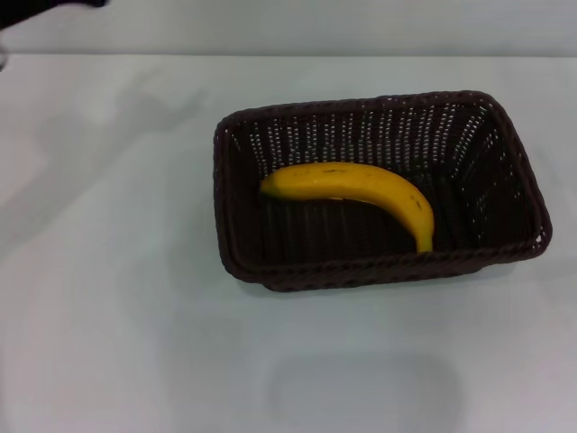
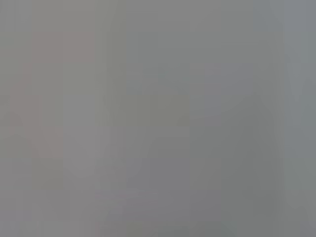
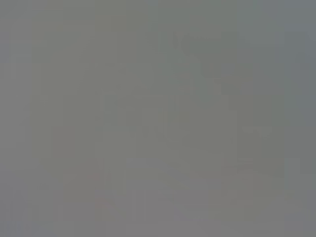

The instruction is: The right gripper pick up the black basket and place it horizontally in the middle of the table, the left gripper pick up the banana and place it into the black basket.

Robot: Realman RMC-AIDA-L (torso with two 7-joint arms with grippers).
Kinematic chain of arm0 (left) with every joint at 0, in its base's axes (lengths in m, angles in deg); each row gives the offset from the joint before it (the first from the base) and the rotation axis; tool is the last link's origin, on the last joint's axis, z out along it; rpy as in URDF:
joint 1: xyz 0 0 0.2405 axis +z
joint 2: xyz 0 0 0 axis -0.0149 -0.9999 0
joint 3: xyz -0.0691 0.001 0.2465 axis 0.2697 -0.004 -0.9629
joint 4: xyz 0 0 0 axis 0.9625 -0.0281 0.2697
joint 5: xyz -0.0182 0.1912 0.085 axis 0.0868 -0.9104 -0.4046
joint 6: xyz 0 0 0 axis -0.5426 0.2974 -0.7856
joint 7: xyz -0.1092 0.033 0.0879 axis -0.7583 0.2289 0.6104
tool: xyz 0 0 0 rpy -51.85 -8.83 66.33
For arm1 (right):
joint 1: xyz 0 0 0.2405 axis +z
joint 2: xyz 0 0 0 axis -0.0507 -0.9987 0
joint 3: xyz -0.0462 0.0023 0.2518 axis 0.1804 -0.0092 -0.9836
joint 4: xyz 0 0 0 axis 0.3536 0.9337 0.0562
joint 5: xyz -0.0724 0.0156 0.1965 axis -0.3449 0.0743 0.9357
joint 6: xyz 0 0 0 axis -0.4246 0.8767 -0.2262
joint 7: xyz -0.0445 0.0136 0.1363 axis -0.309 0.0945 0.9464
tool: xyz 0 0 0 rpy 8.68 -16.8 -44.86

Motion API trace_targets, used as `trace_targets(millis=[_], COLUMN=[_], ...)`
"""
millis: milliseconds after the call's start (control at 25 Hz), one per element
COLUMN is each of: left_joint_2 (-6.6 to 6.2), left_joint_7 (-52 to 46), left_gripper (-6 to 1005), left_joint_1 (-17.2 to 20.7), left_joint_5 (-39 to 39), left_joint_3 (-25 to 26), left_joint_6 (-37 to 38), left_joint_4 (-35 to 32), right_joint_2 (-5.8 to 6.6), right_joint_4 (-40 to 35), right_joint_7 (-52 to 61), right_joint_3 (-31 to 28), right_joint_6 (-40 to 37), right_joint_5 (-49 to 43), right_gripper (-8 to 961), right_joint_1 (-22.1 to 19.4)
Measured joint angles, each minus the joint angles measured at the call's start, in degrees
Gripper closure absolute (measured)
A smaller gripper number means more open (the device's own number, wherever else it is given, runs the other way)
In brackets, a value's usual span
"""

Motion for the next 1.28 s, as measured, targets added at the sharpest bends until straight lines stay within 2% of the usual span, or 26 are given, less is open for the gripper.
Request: trace_targets(millis=[160, 320, 360, 400, 560, 760, 960, 1280], left_joint_2=[-0.04, -0.01, -0.03, -0.11, -0.28, -0.24, 0.11, 0.20], left_joint_7=[22.63, 46.26, 49.77, 57.15, 73.38, 77.43, 77.66, 77.84], left_gripper=[119, 119, 119, 119, 119, 119, 119, 119], left_joint_1=[5.57, 9.03, 9.17, 9.18, 7.70, 6.94, 5.79, 3.97], left_joint_5=[22.75, 45.16, 49.06, 56.40, 72.27, 76.69, 81.80, 86.23], left_joint_3=[0.52, 0.69, 0.70, 0.67, 0.65, 0.62, 0.59, 0.59], left_joint_6=[1.10, -2.43, -3.77, -7.70, -18.28, -21.11, -24.21, -26.29], left_joint_4=[9.42, 20.58, 22.88, 28.40, 41.92, 46.10, 51.59, 58.35], right_joint_2=[-0.03, -0.09, -0.12, -0.12, -0.24, -0.26, -0.29, -0.16], right_joint_4=[3.33, 6.46, 7.76, 8.85, 13.52, 15.24, 17.31, 16.88], right_joint_7=[-0.70, -1.24, -1.65, -2.23, -6.33, -7.71, -8.38, -12.80], right_joint_3=[-0.45, -0.66, -0.77, -0.89, -0.99, -1.11, -1.18, -1.55], right_joint_6=[1.18, 1.45, 1.56, 1.82, 3.11, 3.47, 3.04, 1.14], right_joint_5=[0.03, 0.06, 0.08, 0.12, 0.17, 1.53, 8.24, 8.79], right_gripper=[108, 108, 108, 109, 109, 109, 109, 108], right_joint_1=[0.58, 1.56, 1.84, 2.07, 3.15, 3.25, 2.60, 1.44])
